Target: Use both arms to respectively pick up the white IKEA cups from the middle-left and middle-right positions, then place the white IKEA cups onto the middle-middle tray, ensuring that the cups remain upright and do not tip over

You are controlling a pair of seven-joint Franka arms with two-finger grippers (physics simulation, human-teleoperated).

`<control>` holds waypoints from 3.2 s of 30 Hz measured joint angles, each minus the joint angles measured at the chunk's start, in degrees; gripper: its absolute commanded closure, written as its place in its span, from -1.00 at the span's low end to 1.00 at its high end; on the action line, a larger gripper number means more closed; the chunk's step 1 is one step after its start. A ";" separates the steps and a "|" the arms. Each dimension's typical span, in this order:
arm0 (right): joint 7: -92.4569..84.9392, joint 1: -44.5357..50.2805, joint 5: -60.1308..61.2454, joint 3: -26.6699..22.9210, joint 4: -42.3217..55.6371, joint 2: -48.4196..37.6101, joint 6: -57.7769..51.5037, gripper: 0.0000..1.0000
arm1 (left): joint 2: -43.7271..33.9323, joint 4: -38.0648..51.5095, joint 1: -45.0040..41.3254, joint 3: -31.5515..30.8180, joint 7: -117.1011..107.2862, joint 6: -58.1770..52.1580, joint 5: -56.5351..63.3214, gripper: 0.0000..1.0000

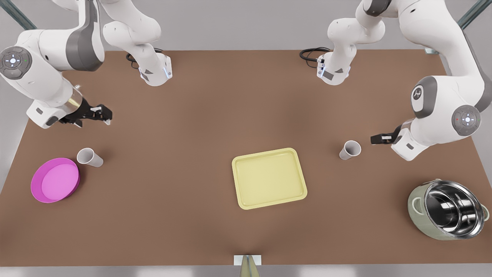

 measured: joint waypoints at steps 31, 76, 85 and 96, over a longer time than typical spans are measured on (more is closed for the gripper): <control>-13.59 -25.86 5.78 -0.71 -5.35 24.86 22.03 -1.00 | 5.71 -38.89 -0.67 5.94 0.91 40.08 -7.61 0.07; -25.83 -17.93 7.01 13.27 -12.18 23.98 37.25 0.57 | 21.96 -10.69 -9.18 -14.76 -29.81 42.74 -9.53 -1.00; -17.46 5.22 10.52 13.68 9.26 37.34 35.63 0.57 | 7.43 13.86 -0.95 -12.20 -30.54 4.57 -0.60 -1.00; 2.95 20.85 11.82 13.70 30.02 53.52 32.86 0.57 | 1.77 8.10 -3.62 -3.36 -16.90 -15.44 3.43 -1.00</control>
